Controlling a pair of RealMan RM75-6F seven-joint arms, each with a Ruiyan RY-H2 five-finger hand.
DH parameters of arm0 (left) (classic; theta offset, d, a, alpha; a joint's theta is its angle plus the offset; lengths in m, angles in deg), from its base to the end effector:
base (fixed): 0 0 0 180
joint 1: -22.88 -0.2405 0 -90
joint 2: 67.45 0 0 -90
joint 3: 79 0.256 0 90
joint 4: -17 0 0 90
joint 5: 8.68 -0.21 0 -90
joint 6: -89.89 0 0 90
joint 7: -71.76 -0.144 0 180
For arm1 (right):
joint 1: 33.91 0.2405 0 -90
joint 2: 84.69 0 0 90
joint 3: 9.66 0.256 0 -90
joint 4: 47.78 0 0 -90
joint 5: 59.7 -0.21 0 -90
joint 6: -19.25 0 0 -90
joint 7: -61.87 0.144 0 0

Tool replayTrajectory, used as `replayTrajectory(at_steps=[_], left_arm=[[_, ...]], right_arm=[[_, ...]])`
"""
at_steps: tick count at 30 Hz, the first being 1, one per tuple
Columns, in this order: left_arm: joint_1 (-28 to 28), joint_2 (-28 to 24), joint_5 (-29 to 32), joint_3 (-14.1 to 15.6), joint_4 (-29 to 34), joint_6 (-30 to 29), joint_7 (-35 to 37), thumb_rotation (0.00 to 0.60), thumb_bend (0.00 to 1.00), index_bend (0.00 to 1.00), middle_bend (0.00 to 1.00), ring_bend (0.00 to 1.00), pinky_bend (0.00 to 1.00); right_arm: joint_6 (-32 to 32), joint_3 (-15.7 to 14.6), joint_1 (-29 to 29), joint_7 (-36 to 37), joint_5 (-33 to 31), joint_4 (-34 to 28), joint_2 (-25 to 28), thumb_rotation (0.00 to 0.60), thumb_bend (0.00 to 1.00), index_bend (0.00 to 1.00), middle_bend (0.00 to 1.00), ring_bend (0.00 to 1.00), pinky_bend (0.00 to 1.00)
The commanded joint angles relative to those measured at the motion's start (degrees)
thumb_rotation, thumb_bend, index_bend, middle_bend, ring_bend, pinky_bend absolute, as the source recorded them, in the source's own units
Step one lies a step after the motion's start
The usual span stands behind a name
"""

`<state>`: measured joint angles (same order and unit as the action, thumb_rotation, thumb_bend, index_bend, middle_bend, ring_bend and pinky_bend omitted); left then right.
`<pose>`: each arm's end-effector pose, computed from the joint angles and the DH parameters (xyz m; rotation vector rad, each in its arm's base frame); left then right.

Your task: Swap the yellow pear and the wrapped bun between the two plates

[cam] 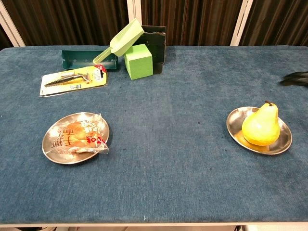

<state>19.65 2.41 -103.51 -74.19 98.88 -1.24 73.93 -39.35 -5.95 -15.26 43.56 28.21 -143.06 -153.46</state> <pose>-0.3382 0.1067 0.1298 -1.4750 -0.9289 -0.8376 -0.2564 -0.2353 0.0683 1.9359 -0.8050 0.6820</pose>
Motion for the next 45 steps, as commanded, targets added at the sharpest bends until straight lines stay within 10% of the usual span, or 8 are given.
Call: replayTrajectory(at_steps=[1, 7, 11, 16, 22, 29, 37, 45], left_arm=[[0.07, -0.23, 0.81, -0.43, 0.28, 0.26, 0.17, 0.600, 0.03, 0.00, 0.00, 0.00, 0.07], [-0.27, -0.15, 1.34, -0.92, 0.42, -0.58, 0.01, 0.600, 0.03, 0.00, 0.00, 0.00, 0.07], [-0.45, -0.20, 1.15, -0.84, 0.41, -0.99, 0.29, 0.600, 0.03, 0.00, 0.00, 0.00, 0.07], [-0.55, -0.13, 0.89, -0.78, 0.25, -1.33, 0.51, 0.600, 0.03, 0.00, 0.00, 0.00, 0.07], [-0.44, -0.08, 0.97, -0.78, 0.33, -1.04, 0.38, 0.600, 0.03, 0.00, 0.00, 0.00, 0.07], [-0.07, 0.00, 1.53, -1.02, 0.50, -0.18, -0.01, 0.600, 0.03, 0.00, 0.00, 0.00, 0.07], [0.05, -0.31, 2.32, -1.41, 0.36, 0.11, 0.38, 0.600, 0.03, 0.00, 0.00, 0.00, 0.07], [0.30, -0.98, 3.01, -1.51, 0.41, 0.88, 1.73, 0.600, 0.03, 0.00, 0.00, 0.00, 0.07]], right_arm=[[5.95, 2.68, 5.40, -8.00, -7.41, -0.54, -4.30, 0.468, 0.19, 0.00, 0.00, 0.00, 0.00], [7.58, 2.52, 7.67, -9.15, -10.56, 2.63, -7.86, 0.467, 0.19, 0.06, 0.07, 0.00, 0.00], [8.61, 1.86, 8.86, -6.94, -10.66, 4.09, -8.84, 0.478, 0.24, 0.27, 0.22, 0.10, 0.06], [7.16, 0.87, 9.02, -6.48, -9.71, 5.17, -9.08, 0.600, 0.35, 0.67, 0.54, 0.46, 0.48], [2.15, 1.79, 8.60, -4.70, -8.52, 6.19, -11.09, 0.600, 0.38, 0.81, 0.65, 0.59, 0.65], [2.79, 7.19, 13.76, -13.02, -13.68, 0.47, -13.77, 0.600, 0.38, 0.80, 0.65, 0.59, 0.65], [1.95, 15.40, 28.00, -36.35, -34.67, 9.43, -32.01, 0.600, 0.38, 0.71, 0.65, 0.54, 0.61], [2.85, 15.48, 34.76, -40.96, -44.26, 18.82, -40.52, 0.600, 0.38, 0.20, 0.36, 0.33, 0.45]])
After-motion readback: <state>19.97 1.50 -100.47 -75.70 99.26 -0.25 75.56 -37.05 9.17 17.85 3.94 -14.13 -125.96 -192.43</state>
